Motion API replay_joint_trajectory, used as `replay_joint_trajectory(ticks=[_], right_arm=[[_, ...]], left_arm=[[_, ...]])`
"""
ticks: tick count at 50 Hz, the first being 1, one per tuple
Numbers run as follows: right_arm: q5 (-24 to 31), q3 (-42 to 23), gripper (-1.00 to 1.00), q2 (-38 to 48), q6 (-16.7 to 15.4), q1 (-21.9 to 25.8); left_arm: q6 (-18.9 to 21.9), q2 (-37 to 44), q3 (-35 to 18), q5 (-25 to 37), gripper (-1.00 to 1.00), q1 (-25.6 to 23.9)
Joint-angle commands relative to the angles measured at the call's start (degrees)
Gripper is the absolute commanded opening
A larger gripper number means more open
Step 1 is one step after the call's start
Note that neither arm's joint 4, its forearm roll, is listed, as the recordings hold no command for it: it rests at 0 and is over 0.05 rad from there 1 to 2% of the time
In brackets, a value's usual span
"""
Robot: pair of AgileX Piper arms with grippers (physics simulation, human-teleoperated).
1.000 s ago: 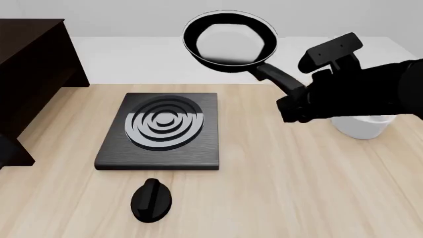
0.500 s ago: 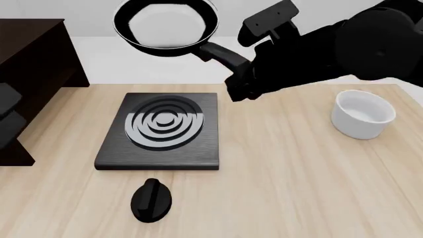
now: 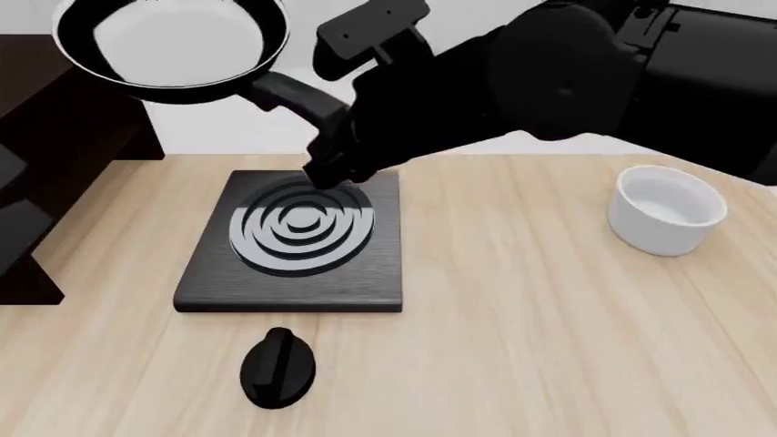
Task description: Put the frying pan on the cabinet shelf.
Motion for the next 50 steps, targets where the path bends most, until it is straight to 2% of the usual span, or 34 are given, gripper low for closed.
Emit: replay_joint_trajectory(ticks=[1,7,25,38,50], right_arm=[[-1.5,-4.7,-1.0,3.5,0.5,5.7],[-1.3,-8.3,-1.0,6.1,-0.6,7.9],[0.6,-16.4,-1.0,11.6,-0.2,12.7],[0.1,-17.3,-1.0,12.3,0.2,16.1],[0.2,-17.4,-1.0,10.9,-0.2,16.2]], left_arm=[[-0.9,-0.8,0.1,0.5,1.0,0.2],[-1.2,-1.3,-0.3,1.0,1.0,0.6],[-1.7,-1.2,1.4,0.0,1.0,0.5],[-2.4,-1.1,2.8,-1.0,1.0,1.5],[-2.4,-0.9,3.3,-1.3,1.0,1.9]])
